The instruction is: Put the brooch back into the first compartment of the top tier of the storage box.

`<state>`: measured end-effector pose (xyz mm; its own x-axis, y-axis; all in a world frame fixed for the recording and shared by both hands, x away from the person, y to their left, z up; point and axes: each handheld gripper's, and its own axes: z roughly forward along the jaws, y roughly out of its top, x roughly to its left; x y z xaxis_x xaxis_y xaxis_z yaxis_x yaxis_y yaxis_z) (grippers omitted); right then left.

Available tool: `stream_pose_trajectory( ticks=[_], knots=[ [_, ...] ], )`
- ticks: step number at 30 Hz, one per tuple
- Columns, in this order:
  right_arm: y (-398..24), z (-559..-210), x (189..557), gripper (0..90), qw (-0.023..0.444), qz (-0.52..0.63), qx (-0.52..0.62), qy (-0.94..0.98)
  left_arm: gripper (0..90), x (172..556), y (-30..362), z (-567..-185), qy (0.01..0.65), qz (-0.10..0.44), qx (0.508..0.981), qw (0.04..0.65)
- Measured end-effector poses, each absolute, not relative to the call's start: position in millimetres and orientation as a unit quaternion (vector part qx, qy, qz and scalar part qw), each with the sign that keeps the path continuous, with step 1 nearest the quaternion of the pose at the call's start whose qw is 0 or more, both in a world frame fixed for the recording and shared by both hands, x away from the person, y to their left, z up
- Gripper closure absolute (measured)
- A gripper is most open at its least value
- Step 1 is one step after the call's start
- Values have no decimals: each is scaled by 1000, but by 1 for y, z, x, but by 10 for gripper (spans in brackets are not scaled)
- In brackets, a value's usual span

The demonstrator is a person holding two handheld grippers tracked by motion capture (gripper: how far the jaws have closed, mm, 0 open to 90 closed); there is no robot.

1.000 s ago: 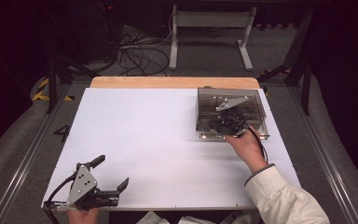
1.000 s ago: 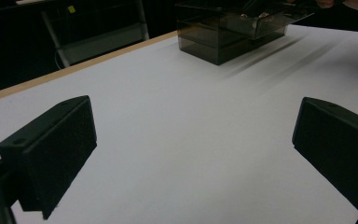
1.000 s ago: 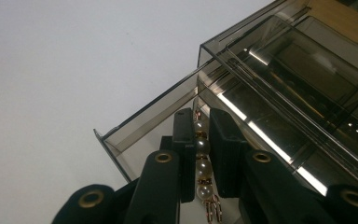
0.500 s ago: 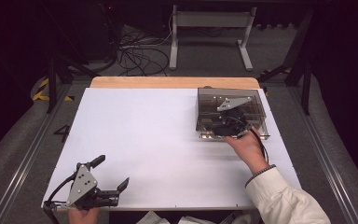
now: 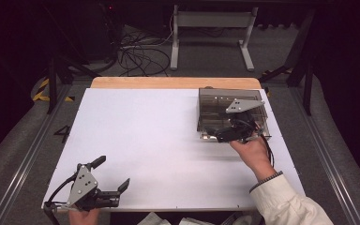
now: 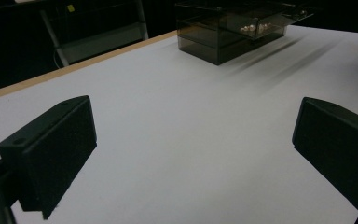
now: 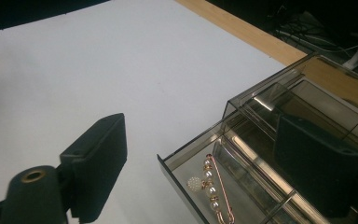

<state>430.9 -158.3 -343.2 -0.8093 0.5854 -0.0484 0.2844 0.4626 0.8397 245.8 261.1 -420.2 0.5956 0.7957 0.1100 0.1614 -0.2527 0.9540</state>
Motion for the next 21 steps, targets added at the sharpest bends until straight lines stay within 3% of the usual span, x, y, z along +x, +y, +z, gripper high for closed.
stream_pose_trajectory(
  ticks=[21],
  knots=[
    [-169, -333, 408, 99, 168, 483, 244, 824, 3, 246, 261, -420, 326, 309, 730, 515]
  ],
)
